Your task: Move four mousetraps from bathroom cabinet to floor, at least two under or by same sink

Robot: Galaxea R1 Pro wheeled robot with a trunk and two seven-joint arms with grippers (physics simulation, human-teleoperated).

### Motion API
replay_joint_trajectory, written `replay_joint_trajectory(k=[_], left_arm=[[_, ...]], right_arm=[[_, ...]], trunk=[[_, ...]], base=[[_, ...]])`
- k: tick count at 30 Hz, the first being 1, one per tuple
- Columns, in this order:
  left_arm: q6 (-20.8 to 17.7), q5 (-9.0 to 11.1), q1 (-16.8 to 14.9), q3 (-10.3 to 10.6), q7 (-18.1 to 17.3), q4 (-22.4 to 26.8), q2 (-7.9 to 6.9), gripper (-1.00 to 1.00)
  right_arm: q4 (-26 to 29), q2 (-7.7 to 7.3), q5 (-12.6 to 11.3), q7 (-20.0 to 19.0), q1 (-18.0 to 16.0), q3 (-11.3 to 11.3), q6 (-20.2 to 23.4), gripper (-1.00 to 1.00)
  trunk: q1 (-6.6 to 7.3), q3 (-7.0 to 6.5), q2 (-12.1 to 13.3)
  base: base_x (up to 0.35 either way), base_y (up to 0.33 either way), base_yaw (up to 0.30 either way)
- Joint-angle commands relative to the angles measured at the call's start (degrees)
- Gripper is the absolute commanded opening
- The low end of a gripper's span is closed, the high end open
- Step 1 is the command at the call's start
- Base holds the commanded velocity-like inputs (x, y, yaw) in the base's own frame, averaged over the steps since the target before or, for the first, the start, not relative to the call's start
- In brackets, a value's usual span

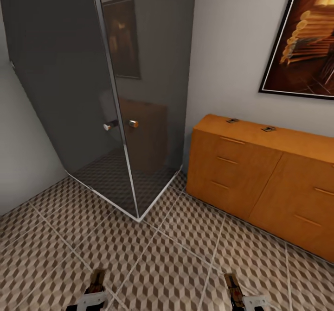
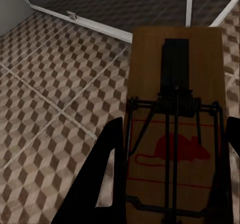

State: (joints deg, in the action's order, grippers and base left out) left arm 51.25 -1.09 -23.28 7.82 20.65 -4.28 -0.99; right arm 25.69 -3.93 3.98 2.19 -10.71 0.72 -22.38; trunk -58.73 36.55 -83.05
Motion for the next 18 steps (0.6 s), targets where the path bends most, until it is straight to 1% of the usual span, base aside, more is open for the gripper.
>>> replay_joint_trajectory(k=[1, 18], left_arm=[[0.17, -0.23, -0.1, 0.45, 0.69, -0.21, 0.03, -1.0], [0.17, -0.23, -0.09, 0.45, 0.71, -0.22, 0.03, -1.0]], right_arm=[[-0.02, -0.03, 0.42, 0.25, -0.01, 0.07, -0.12, -1.0], [-0.02, -0.03, 0.42, 0.28, -0.01, 0.04, -0.12, -1.0]], trunk=[[0.0, 0.02, -0.03], [0.0, -0.53, -0.03]], base=[[0.0, 0.0, 0.284], [0.0, 0.0, 0.284]])
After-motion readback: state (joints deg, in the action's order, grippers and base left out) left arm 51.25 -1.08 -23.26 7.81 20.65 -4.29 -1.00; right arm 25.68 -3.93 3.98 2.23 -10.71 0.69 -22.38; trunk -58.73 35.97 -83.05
